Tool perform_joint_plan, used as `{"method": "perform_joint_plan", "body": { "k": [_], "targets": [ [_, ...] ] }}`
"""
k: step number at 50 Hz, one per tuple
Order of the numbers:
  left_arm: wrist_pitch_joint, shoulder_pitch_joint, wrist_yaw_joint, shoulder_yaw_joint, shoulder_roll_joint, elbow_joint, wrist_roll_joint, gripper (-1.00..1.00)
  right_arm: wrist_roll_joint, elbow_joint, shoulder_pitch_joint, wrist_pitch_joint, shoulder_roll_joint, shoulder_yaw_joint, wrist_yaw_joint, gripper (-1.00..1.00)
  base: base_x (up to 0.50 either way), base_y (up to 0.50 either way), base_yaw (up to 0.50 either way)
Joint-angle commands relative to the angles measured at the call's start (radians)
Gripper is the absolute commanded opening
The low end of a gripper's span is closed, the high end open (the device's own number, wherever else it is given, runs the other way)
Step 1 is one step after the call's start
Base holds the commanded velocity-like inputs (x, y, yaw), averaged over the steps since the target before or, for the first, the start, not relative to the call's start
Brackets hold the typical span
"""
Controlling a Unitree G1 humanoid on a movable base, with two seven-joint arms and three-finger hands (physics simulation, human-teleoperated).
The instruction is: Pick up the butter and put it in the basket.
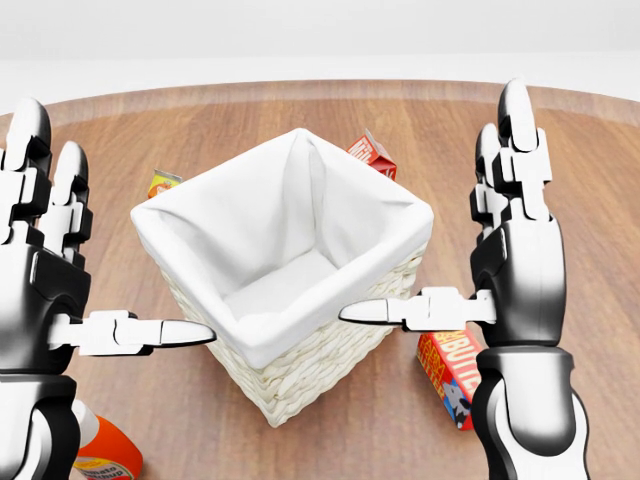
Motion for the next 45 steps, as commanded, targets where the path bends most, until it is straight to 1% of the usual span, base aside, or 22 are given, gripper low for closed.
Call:
{"method": "perform_joint_plan", "body": {
  "k": [1, 13, 18, 24, 30, 31, 32, 33, 34, 36, 38, 40, 45],
  "targets": [
    [0.0, 0.001, -0.001, 0.004, 0.001, -0.001, -0.004, 1.0, -0.086, 0.088, 0.039, 0.0, -0.026, -0.045, -0.006, 1.0, 0.0, 0.0, 0.0],
    [0.0, 0.004, 0.0, 0.001, -0.001, 0.003, -0.004, 1.0, -0.125, 0.24, 0.095, 0.0, -0.045, -0.091, -0.012, 1.0, 0.0, 0.0, 0.0],
    [0.0, 0.007, 0.001, -0.001, -0.002, 0.002, -0.005, 1.0, -0.137, 0.386, 0.123, 0.0, -0.058, -0.114, -0.036, 1.0, 0.0, 0.0, 0.0],
    [0.0, 0.008, 0.003, -0.003, -0.004, 0.001, -0.005, 1.0, -0.14, 0.512, 0.121, 0.0, -0.066, -0.128, -0.065, 1.0, 0.0, 0.0, 0.0],
    [0.0, 0.008, 0.004, -0.003, -0.004, -0.001, -0.007, 1.0, -0.131, 0.648, 0.117, -0.075, -0.082, -0.141, -0.088, 1.0, 0.0, 0.0, 0.0],
    [0.0, 0.008, 0.004, -0.003, -0.004, -0.001, -0.007, 1.0, -0.131, 0.65, 0.116, -0.076, -0.083, -0.141, -0.088, 1.0, 0.0, 0.0, 0.0],
    [0.0, 0.008, 0.004, -0.003, -0.004, -0.001, -0.008, 1.0, -0.129, 0.68, 0.116, -0.093, -0.089, -0.146, -0.091, 1.0, 0.0, 0.0, 0.0],
    [0.0, 0.008, 0.004, -0.003, -0.004, -0.001, -0.008, 1.0, -0.129, 0.682, 0.116, -0.094, -0.089, -0.146, -0.091, 1.0, 0.0, 0.0, 0.0],
    [0.0, 0.007, 0.005, -0.002, -0.004, -0.001, -0.008, 1.0, -0.125, 0.712, 0.112, -0.112, -0.094, -0.151, -0.096, 1.0, 0.0, 0.0, 0.0],
    [0.0, 0.008, 0.005, -0.002, -0.004, -0.001, -0.008, 1.0, -0.119, 0.753, 0.108, -0.133, -0.1, -0.159, -0.105, 1.0, 0.0, 0.0, 0.0],
    [0.0, 0.008, 0.005, -0.002, -0.004, -0.001, -0.009, 1.0, -0.116, 0.796, 0.106, -0.163, -0.113, -0.165, -0.107, 1.0, 0.0, 0.0, 0.0],
    [0.0, 0.008, 0.005, -0.002, -0.004, -0.002, -0.01, 1.0, -0.113, 0.814, 0.105, -0.173, -0.116, -0.168, -0.11, 1.0, 0.0, 0.0, 0.0],
    [0.0, 0.009, 0.005, -0.001, -0.004, 0.003, -0.012, 1.0, -0.116, 0.858, 0.092, -0.175, -0.117, -0.165, -0.137, 1.0, 0.0, 0.0, 0.0]
  ]
}}
